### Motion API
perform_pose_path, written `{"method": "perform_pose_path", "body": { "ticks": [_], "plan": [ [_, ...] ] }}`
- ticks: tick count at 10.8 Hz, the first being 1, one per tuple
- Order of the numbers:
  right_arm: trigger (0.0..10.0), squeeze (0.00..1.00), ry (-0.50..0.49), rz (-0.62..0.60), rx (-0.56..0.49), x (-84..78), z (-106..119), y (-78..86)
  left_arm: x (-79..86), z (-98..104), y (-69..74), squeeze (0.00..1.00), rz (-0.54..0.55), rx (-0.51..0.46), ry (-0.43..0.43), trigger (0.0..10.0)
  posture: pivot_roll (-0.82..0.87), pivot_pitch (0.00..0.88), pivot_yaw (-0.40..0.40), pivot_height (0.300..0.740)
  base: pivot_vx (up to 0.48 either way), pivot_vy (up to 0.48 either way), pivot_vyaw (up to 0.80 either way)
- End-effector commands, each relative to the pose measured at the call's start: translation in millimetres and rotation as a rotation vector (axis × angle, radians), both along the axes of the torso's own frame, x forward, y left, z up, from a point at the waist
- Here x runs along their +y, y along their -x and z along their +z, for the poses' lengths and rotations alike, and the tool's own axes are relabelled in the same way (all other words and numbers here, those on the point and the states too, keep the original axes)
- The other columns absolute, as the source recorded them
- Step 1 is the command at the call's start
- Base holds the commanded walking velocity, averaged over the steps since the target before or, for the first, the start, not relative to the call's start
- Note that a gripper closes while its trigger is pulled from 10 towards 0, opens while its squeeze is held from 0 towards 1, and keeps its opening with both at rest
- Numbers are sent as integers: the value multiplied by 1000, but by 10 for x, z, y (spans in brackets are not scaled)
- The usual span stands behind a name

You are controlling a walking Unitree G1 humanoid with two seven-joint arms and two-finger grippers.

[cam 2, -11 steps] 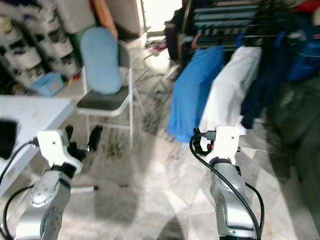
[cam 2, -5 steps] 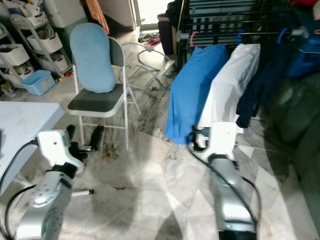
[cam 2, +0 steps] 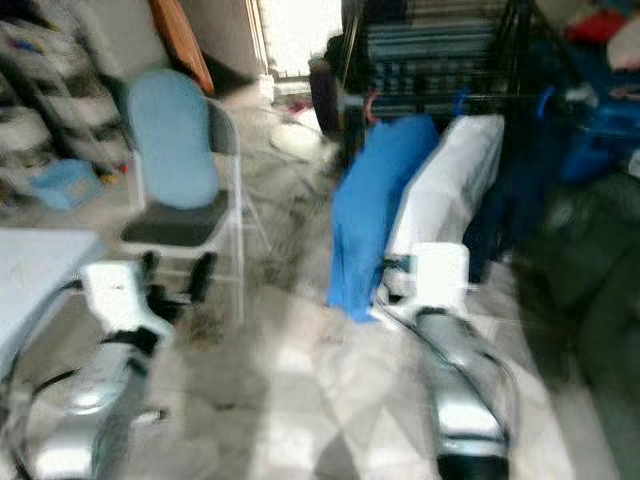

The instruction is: Hang hanger

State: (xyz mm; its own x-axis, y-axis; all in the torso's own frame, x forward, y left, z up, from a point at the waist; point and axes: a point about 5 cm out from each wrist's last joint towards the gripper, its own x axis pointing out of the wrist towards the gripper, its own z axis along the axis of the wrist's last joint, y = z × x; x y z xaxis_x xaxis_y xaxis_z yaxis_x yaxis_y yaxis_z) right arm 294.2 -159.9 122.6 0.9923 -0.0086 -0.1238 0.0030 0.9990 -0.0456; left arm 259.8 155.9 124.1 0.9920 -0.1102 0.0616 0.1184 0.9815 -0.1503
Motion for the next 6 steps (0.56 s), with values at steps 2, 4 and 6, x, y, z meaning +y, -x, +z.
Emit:
{"method": "perform_pose_path", "body": {
  "ticks": [2, 4, 6],
  "plan": [
    [10000, 0, -6, -22, -15, -87, 51, -11, -55, 30, -28, 0, -9, -9, 0, 10000, -129, 0, 85, 740, 364, 0, 0],
    [10000, 0, -18, -14, 2, -51, 31, -3, -92, 55, -25, 0, -9, -13, 10, 10000, -127, 0, 83, 740, 381, 154, -350],
    [10000, 0, -13, -17, 6, -67, 32, -9, -87, 39, -17, 0, -4, -4, 17, 10000, -126, 0, 83, 740, 362, 317, -788]
  ]
}}
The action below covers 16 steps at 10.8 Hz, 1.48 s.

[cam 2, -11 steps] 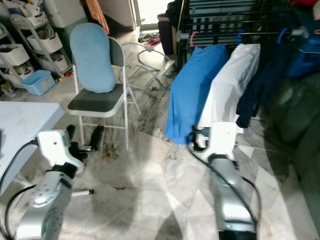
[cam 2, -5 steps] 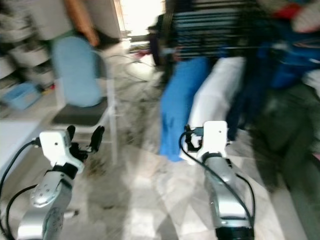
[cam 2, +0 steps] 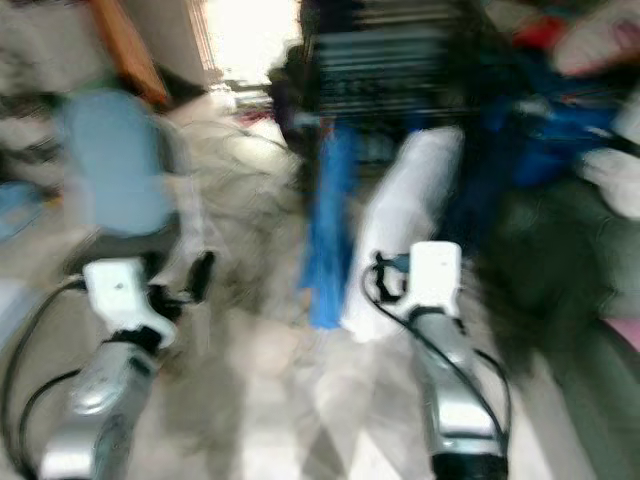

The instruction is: Hang hanger

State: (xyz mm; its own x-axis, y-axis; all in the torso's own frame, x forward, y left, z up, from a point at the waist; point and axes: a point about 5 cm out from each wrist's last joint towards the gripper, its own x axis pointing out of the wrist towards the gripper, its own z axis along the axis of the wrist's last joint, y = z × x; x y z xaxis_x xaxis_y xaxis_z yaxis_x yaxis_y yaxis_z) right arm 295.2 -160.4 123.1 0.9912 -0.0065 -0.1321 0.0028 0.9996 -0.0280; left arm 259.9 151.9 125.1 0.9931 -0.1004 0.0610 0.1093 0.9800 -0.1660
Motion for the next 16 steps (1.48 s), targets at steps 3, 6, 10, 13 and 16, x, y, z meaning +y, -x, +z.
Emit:
{"method": "perform_pose_path", "body": {
  "ticks": [3, 6, 10, 13, 16],
  "plan": [
    [10000, 0, 0, -17, -10, -34, 44, -16, -47, 22, -2, 0, -9, 2, -2, 10000, -124, 0, 88, 740, 358, 321, -352],
    [10000, 0, 5, -11, -8, -23, 38, -29, -50, -8, 4, 0, 8, 29, -18, 10000, -118, 0, 87, 740, 101, 84, 0],
    [10000, 0, 0, -9, 0, 1, 17, -15, -64, -3, 10, 0, 0, 33, -11, 10000, -115, 0, 86, 740, 0, 0, 0],
    [10000, 0, 6, -18, 11, -27, 12, -7, -104, 1, 30, 0, -29, 29, 0, 10000, -123, 0, 86, 740, 0, 0, -410],
    [10000, 0, 12, -17, 13, -37, 11, 4, -135, -9, 37, 0, -46, 30, 8, 10000, -127, 0, 85, 740, 0, 0, -185]
  ]
}}
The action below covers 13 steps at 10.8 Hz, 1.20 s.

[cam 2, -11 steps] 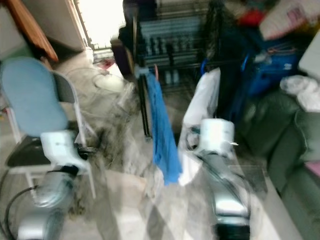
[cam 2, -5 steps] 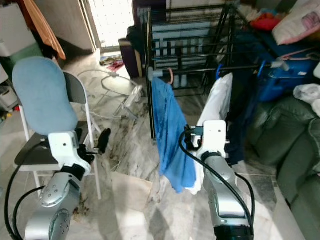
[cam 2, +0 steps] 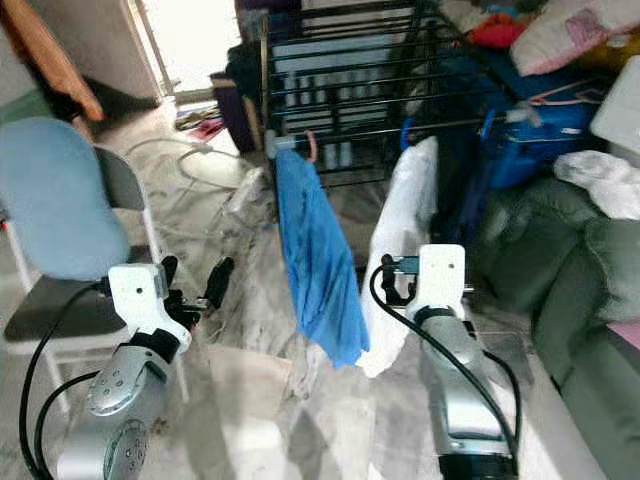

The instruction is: Hang hanger

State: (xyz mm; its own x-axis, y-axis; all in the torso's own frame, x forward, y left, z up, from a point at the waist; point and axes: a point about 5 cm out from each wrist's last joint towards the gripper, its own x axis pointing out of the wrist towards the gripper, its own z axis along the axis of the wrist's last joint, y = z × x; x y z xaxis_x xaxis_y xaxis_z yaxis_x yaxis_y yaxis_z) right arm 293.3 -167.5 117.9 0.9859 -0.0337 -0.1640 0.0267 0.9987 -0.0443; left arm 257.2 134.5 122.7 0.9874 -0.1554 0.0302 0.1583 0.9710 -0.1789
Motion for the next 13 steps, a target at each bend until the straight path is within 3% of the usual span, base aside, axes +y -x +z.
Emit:
{"method": "perform_pose_path", "body": {
  "ticks": [1, 7, 11, 13],
  "plan": [
    [10000, 0, -4, 10, -20, 36, 66, -18, 37, 16, 6, 0, 7, -3, 0, 10000, -128, 0, 83, 740, 251, 0, 0],
    [10000, 0, 2, 18, -9, 41, 54, -18, 18, -13, 22, 0, 6, 7, 9, 10000, -131, 0, 73, 740, 269, 0, -650],
    [10000, 0, 1, 24, -7, 46, 61, -34, 25, -15, 8, 0, 13, 10, 9, 10000, -129, 0, 68, 740, 288, 0, 0],
    [10000, 0, -1, 29, -4, 56, 56, -29, 17, -22, 15, 0, 11, 15, 12, 10000, -130, 0, 69, 740, 323, 356, 0]
  ]
}}
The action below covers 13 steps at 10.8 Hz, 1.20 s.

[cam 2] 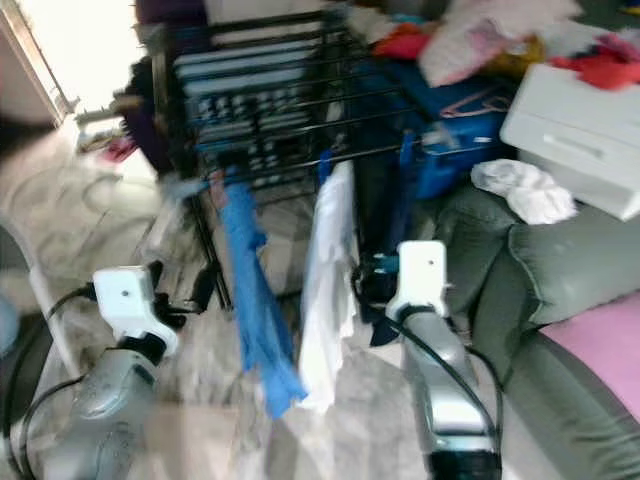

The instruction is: Hang hanger

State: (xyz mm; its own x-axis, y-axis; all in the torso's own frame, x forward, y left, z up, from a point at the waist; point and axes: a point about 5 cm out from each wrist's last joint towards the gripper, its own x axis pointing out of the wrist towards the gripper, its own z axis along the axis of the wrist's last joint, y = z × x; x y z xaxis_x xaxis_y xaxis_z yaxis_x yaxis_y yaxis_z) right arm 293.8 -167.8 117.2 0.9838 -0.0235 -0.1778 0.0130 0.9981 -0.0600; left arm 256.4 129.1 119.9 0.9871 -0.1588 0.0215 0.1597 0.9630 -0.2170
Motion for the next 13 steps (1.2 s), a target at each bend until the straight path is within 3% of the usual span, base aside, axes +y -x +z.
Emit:
{"method": "perform_pose_path", "body": {
  "ticks": [1, 6, 9, 11, 13],
  "plan": [
    [10000, 0, -18, 18, -14, 56, 52, -17, 69, 5, 7, 0, 17, 4, -24, 10000, -130, 0, 70, 740, 307, 368, 0],
    [10000, 0, -27, 41, -1, 99, 22, 2, 61, -5, 16, 0, 7, 11, -32, 10000, -127, 0, 74, 740, 318, 358, 0],
    [10000, 0, -30, 53, 22, 111, -12, -1, 58, -11, 21, 0, 2, 17, -42, 10000, -126, 0, 76, 740, 0, 0, 0],
    [10000, 0, -66, 149, 71, 215, -64, -18, 59, -17, 23, 0, 4, 21, -52, 10000, -123, 0, 76, 740, 0, 0, 0],
    [10000, 0, -92, 163, 97, 263, -43, -89, 66, -14, 22, 0, 5, 22, -58, 10000, -117, 0, 76, 740, 0, 0, 0]
  ]
}}
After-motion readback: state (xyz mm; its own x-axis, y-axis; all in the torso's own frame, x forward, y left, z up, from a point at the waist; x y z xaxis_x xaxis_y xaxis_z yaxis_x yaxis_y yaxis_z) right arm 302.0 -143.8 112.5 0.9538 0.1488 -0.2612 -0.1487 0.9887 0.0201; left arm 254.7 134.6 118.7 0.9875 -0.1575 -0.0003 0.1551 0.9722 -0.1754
